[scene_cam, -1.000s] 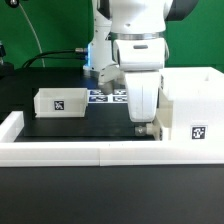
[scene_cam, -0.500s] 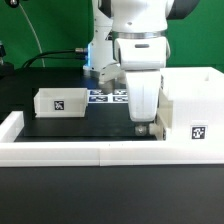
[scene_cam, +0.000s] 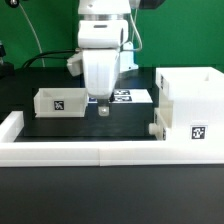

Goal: Assemble drawer

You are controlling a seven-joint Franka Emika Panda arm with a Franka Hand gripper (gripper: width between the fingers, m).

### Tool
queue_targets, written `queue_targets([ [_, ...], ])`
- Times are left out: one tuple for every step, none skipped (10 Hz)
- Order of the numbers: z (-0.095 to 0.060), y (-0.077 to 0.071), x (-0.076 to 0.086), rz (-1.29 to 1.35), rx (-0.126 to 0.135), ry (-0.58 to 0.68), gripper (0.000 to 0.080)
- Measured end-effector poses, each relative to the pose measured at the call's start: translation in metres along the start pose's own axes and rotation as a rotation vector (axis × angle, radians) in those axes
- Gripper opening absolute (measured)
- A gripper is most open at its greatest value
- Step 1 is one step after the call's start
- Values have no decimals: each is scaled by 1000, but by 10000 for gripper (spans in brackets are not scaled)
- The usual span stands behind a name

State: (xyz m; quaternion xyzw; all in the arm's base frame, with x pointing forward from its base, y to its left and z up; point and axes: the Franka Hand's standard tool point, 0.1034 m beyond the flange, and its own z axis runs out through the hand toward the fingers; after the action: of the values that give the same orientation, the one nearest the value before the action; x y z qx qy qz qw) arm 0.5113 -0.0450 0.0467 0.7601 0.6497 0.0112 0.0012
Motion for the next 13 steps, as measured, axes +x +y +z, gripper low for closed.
queue_targets([
  [-10, -7, -10, 20, -8, -5, 649],
  [-20, -13, -26, 39, -26, -11, 649],
  [-26, -22, -43, 59, -28, -17, 649],
  [-29, -23, -52, 91, -29, -19, 649],
  [-27, -24, -50, 104, -26, -18, 649],
  [-27, -24, -49, 103, -26, -18, 649],
  [-27, -24, -50, 173, -26, -16, 649],
  [-27, -24, -49, 222, -26, -15, 649],
  [-27, -24, -49, 309, -26, -12, 649],
  [-27, -24, -50, 388, -26, -7, 649],
  [-29, -26, -58, 495, -35, 7, 649],
  [-32, -30, -63, 667, -56, 15, 649],
  [-38, -32, -63, 785, -68, 21, 649],
])
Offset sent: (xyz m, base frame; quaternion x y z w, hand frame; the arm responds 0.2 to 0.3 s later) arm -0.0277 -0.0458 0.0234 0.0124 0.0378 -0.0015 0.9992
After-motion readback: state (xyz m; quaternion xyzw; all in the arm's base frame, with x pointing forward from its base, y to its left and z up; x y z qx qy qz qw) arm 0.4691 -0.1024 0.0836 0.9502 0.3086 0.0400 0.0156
